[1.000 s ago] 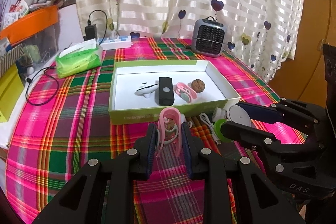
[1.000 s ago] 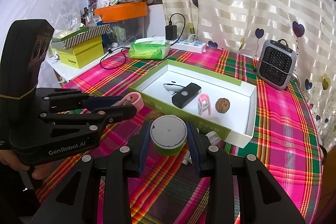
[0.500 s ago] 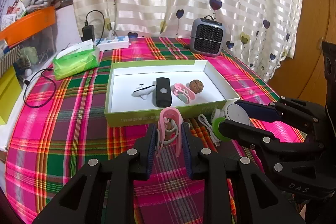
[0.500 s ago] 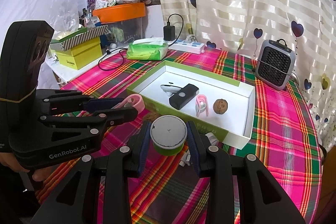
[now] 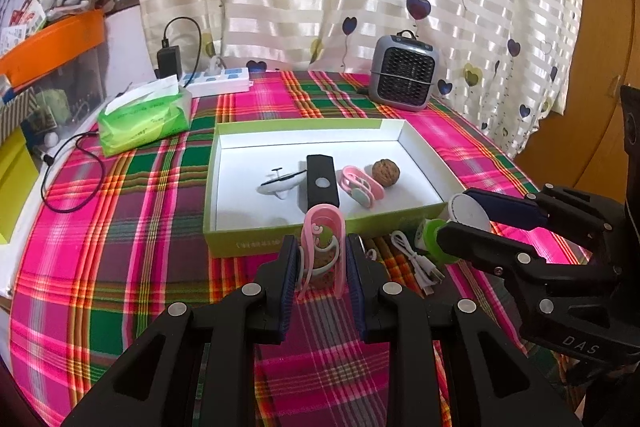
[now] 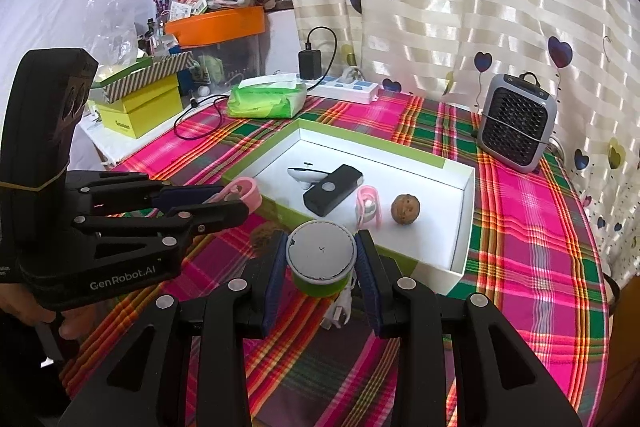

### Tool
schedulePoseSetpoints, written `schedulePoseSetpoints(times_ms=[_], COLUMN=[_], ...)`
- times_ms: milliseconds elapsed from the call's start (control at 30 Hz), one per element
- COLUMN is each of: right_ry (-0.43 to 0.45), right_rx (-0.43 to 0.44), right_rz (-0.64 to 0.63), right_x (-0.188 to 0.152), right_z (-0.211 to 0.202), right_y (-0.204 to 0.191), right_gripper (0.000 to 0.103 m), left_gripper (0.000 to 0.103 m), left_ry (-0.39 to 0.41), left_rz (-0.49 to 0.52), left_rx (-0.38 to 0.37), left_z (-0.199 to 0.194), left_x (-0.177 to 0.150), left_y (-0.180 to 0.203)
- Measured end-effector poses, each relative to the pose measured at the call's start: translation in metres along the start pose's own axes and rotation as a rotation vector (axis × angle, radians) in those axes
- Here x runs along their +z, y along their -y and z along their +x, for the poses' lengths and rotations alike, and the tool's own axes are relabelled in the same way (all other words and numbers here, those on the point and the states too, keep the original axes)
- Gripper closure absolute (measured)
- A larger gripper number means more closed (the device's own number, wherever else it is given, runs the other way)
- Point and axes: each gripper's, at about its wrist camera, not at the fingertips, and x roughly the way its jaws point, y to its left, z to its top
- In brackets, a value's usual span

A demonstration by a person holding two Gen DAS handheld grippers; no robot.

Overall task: Organize objects
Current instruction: 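Lift the pink hair clip with the left tool while the right lifts the white container toward the box, then lower the pink hair clip into the box with the left tool while the right lowers the white container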

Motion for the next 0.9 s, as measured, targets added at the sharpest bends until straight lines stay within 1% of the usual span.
schedulePoseSetpoints(times_ms=[333, 533, 900], right_ry=[-0.001, 0.007, -0.008], right_rx=[-0.005, -0.028, -0.058], right_rz=[-0.011, -0.004, 0.041], right_x=[0.009, 0.018, 0.023], right_z=[0.011, 0.016, 0.029], right_y=[0.005, 0.019, 0.046], right_gripper=[0.068, 0.068, 0.068], left_gripper=[0.081, 0.081, 0.081], left_ry=[-0.012, -0.011, -0.027], left_rz=[0.011, 0.021, 0.02], left_rx=[0.015, 0.034, 0.041], left_z=[0.017, 0.027, 0.047], left_x=[0.016, 0.027, 0.036], left_y=[-0.009, -0.015, -0.022])
